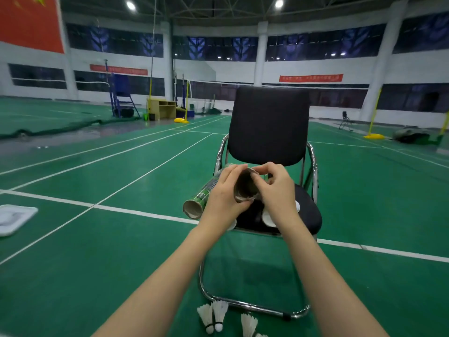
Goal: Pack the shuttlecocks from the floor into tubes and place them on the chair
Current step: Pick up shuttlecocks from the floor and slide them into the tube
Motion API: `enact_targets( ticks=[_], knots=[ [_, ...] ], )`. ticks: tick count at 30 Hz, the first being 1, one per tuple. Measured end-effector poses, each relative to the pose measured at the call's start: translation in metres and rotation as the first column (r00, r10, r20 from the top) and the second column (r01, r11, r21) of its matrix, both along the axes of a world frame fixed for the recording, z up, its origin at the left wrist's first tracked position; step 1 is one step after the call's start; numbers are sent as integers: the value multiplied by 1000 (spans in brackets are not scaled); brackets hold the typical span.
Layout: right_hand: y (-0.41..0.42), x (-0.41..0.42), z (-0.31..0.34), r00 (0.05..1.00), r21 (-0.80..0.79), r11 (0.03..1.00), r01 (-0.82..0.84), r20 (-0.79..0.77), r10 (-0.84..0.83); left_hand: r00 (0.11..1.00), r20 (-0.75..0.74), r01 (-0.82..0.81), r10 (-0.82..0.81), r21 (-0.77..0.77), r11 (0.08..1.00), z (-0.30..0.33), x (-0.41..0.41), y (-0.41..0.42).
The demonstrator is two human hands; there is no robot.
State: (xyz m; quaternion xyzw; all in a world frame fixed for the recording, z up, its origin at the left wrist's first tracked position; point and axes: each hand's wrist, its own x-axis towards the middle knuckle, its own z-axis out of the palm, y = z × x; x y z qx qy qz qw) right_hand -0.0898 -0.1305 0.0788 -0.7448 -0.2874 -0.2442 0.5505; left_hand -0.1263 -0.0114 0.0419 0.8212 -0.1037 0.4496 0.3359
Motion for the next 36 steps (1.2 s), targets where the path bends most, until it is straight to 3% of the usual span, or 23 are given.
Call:
enact_targets(
  ticks=[6, 11, 14, 18, 26, 30, 36],
  knots=[
    [-18, -23, 40, 978, -69, 976, -209, -14, 208, 997, 77, -7, 9, -18, 1000, 44, -28, 1],
    [-40, -24, 49, 964, -156, 954, -254, 34, 262, 982, 184, 47, -40, -33, 998, 75, -56, 1],
    [-48, -22, 54, 964, -209, 950, -230, 84, 252, 973, 179, 173, -148, -130, 976, 76, -70, -2],
    [-67, -20, 49, 965, -396, 911, -113, 174, 195, 950, 103, 313, -296, -306, 899, 60, -78, -14],
    [-125, -14, -38, 981, -551, 825, -124, 55, 184, 829, -105, 419, -550, -534, 734, -11, -66, -36],
    [-141, -5, -106, 990, -638, 765, -92, 26, 140, 757, -210, 352, -618, -666, 657, -72, -49, -44],
    [-153, 13, -210, 975, -668, 724, -173, -219, 32, 672, -364, 154, -645, -782, 603, -166, -26, -53]
  ],
)
